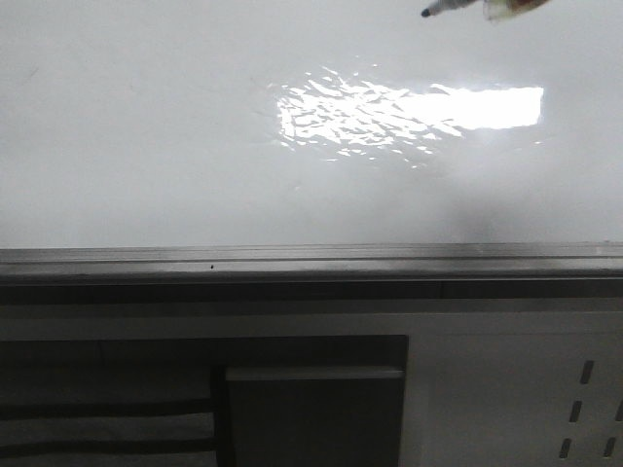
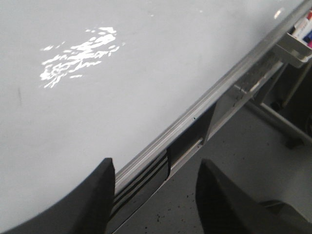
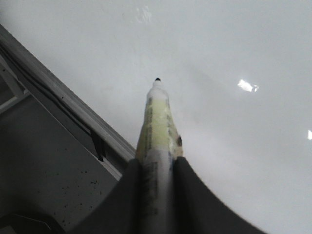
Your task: Write number 4 on whiteboard
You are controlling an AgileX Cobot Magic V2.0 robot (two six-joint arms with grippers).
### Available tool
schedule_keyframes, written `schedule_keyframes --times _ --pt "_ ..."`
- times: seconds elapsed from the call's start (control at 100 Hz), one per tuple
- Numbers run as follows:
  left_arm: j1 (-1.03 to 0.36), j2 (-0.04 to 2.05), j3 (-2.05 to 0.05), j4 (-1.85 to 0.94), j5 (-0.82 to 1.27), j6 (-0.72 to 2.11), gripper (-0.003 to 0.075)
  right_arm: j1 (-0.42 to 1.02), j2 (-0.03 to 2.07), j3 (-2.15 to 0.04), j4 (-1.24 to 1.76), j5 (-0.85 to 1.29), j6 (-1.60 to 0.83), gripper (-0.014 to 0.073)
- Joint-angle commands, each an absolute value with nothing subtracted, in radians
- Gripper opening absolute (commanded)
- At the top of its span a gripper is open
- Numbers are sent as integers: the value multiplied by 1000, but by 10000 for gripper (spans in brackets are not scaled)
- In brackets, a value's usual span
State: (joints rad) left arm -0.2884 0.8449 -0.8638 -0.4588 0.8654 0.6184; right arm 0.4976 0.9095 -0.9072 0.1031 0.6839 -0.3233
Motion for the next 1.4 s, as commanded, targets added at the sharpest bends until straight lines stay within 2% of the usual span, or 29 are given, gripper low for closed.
schedule_keyframes --times 0.0,0.22,0.43,0.56,0.67,1.39 --pt "-238 816 -839 -559 753 607 344 490 865 -868 99 514 -302 -46" --pt "-216 813 -821 -566 719 607 344 490 852 -859 141 479 -300 -46" --pt "-216 817 -821 -566 719 607 344 387 945 -1021 181 721 -251 -46" --pt "-216 817 -821 -566 719 608 344 342 969 -1024 410 833 -430 -46" --pt "-216 817 -821 -568 719 608 344 351 985 -993 494 773 -486 -46" --pt "-216 819 -821 -572 706 608 344 393 1191 -995 480 520 -488 -46"
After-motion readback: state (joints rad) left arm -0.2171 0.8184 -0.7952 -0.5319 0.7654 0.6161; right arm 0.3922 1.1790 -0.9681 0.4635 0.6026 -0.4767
